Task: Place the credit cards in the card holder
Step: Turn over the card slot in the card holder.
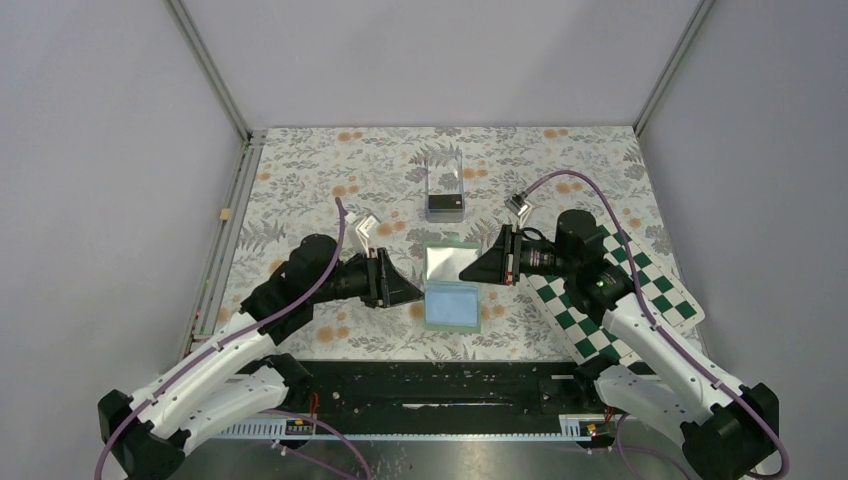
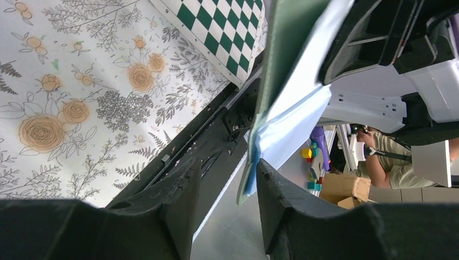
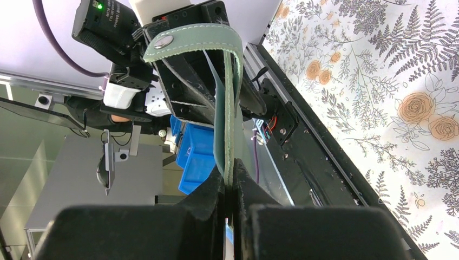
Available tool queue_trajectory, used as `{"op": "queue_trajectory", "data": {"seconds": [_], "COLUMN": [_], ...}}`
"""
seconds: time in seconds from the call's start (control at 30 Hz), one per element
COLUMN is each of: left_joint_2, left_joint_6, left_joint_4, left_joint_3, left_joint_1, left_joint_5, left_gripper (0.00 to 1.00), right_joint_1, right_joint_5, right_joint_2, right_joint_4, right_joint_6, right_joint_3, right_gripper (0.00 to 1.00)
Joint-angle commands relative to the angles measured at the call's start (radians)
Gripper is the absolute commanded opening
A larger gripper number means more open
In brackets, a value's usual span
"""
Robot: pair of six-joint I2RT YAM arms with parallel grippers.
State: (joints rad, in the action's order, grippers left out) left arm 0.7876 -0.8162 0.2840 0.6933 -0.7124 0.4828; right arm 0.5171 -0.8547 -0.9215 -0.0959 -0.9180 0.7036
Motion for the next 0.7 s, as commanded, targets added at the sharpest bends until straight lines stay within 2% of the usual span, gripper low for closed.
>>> {"op": "queue_trajectory", "data": {"seconds": [0.0, 0.33, 0.67], "left_joint_2": [-0.005, 0.012, 0.026], "left_joint_6": [-0.015, -0.026, 0.06], "left_joint_4": [-0.117, -0.168, 0.001], "left_joint_3": [-0.015, -0.017, 0.013], "left_joint_1": [-0.001, -0.013, -0.023], "left_joint_5": [0.054, 0.062, 0.002], "left_gripper": [0.42, 0.4, 0.35], "right_joint_1": [0.007, 0.007, 0.008], "right_joint_5": [-0.006, -0.007, -0.004], "right_joint_2": [-0.005, -0.004, -0.002], "right_joint_4": [-0.043, -0.042, -0.043], "right_joint_6": [-0.008, -0.008, -0.008], "right_joint_3": [0.042, 0.03, 0.028], "right_gripper": [0.0, 0.0, 0.0]}}
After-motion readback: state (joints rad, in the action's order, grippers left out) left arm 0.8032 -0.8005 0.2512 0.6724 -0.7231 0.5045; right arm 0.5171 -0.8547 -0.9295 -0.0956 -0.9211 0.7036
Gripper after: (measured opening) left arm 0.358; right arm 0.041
